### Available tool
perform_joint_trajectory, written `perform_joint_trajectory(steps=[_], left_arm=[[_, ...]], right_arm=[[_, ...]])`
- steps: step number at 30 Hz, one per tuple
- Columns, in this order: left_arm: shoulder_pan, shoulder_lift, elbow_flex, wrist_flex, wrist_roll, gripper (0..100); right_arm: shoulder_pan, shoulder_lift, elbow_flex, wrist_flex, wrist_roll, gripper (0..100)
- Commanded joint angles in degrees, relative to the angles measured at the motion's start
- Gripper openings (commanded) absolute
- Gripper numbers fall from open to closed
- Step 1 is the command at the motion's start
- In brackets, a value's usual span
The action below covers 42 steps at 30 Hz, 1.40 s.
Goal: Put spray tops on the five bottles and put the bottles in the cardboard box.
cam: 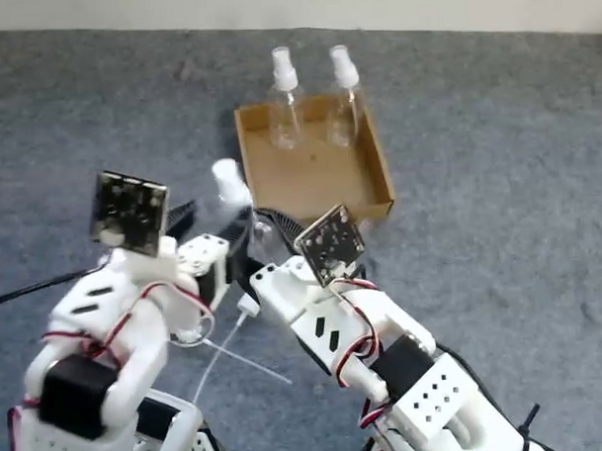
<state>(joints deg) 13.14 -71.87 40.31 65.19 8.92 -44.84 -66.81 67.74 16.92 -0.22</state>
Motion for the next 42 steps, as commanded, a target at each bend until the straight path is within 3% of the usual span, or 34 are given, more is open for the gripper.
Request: perform_joint_trajectory(steps=[1,8,13,21,42], left_arm=[[-2.5,-0.1,-10.4,4.3,-3.3,15],[-5.3,0.4,-14.5,5.0,-5.1,14],[-8.8,1.7,-11.3,-4.4,-5.1,14],[-11.8,17.6,-9.8,-14.1,-5.2,14],[-1.2,16.0,-4.3,-7.0,-7.7,14]], right_arm=[[1.2,-1.5,-0.8,-1.5,1.8,0.3],[0.9,-1.6,-0.7,-1.4,1.8,0.3],[0.9,-1.6,-0.7,-1.1,1.8,0.3],[0.9,-1.6,1.2,-1.1,1.8,0.3],[1.0,-1.4,1.5,-1.2,1.8,0.3]])
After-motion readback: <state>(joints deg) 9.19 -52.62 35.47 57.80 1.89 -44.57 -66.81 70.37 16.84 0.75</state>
